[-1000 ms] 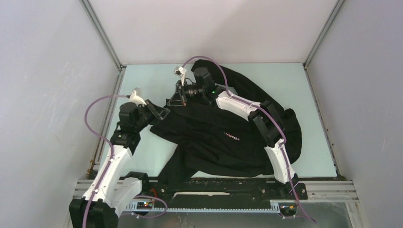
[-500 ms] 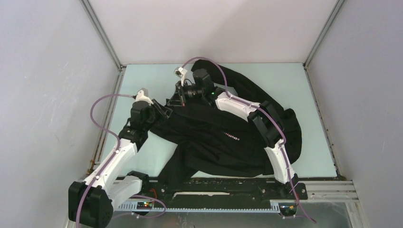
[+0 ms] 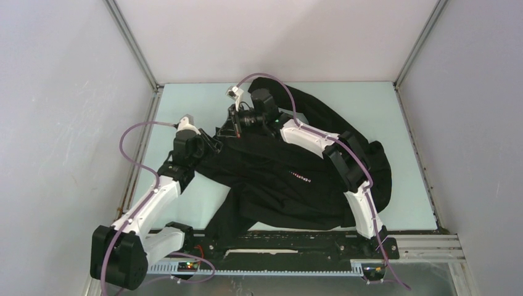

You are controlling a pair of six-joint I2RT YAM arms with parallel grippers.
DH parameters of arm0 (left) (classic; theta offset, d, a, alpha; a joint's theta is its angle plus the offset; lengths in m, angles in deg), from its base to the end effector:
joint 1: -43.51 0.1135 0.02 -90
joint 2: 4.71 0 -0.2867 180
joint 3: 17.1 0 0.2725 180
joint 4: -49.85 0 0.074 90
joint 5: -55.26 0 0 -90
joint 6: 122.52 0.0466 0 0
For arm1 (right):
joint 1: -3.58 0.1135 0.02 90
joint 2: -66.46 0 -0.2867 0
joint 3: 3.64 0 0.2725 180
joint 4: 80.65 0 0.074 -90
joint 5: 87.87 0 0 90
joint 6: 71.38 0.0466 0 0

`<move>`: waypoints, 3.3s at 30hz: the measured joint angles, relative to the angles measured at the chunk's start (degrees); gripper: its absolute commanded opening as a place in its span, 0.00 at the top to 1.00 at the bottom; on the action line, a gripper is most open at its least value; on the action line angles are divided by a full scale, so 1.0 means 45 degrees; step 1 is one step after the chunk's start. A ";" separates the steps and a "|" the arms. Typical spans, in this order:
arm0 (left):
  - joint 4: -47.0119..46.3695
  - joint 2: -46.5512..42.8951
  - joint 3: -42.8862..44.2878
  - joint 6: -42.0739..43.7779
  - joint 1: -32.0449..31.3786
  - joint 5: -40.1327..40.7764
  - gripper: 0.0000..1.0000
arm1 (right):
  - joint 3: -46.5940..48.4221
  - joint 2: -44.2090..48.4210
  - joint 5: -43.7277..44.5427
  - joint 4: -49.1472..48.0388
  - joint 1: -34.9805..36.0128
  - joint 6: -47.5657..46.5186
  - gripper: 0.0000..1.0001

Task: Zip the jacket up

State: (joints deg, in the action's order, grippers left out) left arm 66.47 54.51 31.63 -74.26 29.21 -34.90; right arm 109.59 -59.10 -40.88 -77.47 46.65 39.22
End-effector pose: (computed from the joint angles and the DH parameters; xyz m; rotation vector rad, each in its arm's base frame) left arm 0.2408 -0.0615 0.2552 -0.4963 2.0405 -0.6058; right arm 0.3853 0.4037 0.2596 -0.9492 1.7918 1.4292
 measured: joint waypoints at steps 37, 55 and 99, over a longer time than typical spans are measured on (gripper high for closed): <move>0.0029 0.0423 0.0194 0.1860 -0.0758 0.1452 0.77 | -0.0044 0.0068 -0.0010 0.0005 0.0005 -0.0053 1.00; -0.0928 0.1263 0.0379 0.1802 -0.1122 0.0967 1.00 | 0.0486 0.0019 0.0661 0.0486 -0.0015 0.0189 1.00; -1.4217 1.0656 -0.0559 -0.5644 -1.0885 0.3045 1.00 | 0.5372 -0.1035 0.0053 0.0384 -0.1588 -0.0374 1.00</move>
State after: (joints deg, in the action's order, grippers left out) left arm 2.50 102.46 29.12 -99.66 -19.78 -21.20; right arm 133.76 -63.76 -40.64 -75.75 39.51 37.53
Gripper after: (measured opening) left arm 0.008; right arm 0.026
